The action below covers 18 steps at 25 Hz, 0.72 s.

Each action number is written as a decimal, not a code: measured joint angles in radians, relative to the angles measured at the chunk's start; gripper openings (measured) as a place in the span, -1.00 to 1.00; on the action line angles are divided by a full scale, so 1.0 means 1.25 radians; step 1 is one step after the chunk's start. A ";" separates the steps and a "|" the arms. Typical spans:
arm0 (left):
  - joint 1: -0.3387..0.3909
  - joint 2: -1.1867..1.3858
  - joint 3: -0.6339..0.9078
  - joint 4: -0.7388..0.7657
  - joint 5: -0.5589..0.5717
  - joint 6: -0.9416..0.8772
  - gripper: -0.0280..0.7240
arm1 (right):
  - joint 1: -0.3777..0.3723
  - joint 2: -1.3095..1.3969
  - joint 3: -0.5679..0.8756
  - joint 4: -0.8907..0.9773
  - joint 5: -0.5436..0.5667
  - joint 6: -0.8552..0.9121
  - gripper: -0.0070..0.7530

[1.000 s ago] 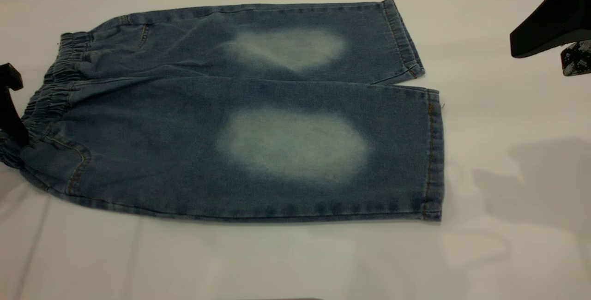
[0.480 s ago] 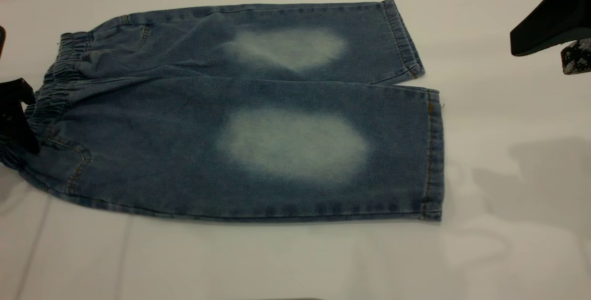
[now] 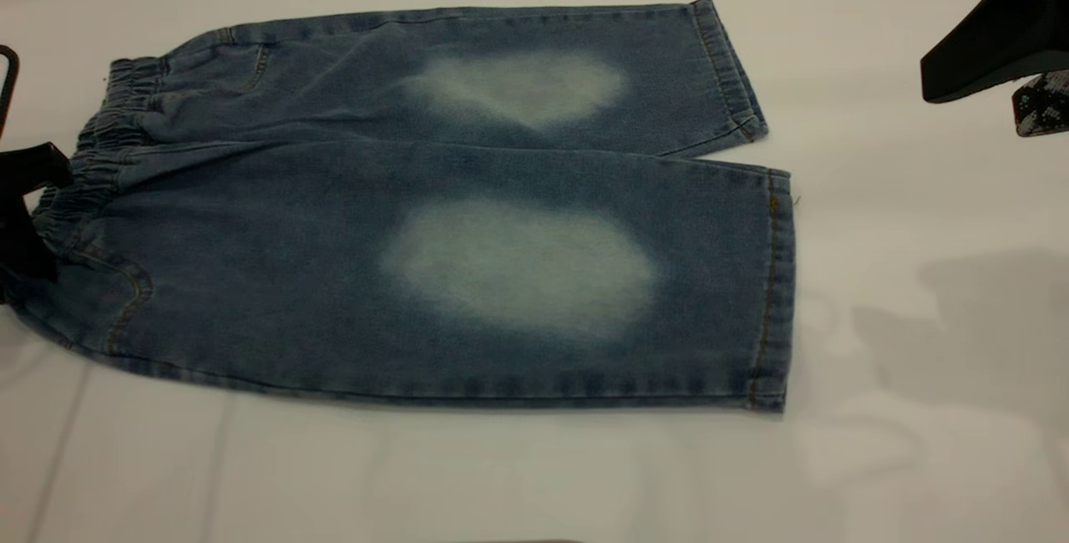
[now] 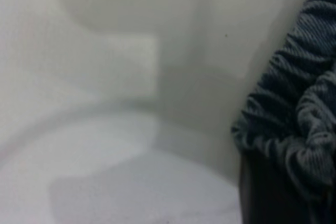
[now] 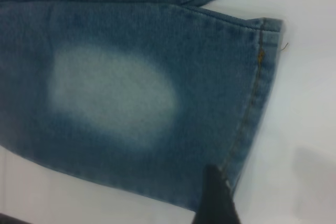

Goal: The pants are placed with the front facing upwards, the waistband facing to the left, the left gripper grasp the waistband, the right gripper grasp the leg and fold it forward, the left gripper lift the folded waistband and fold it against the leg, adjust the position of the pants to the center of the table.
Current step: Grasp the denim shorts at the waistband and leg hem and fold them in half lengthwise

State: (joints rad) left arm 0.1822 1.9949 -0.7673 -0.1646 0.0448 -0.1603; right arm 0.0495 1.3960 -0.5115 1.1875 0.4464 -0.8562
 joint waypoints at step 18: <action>-0.084 -0.086 0.000 0.002 0.043 0.014 -0.77 | 0.044 0.247 -0.004 0.028 0.113 0.000 0.16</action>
State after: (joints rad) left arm 0.0777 1.8868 -0.7675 -0.1616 0.0990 -0.1427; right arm 0.1047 1.7044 -0.5161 1.2228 0.5875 -0.8563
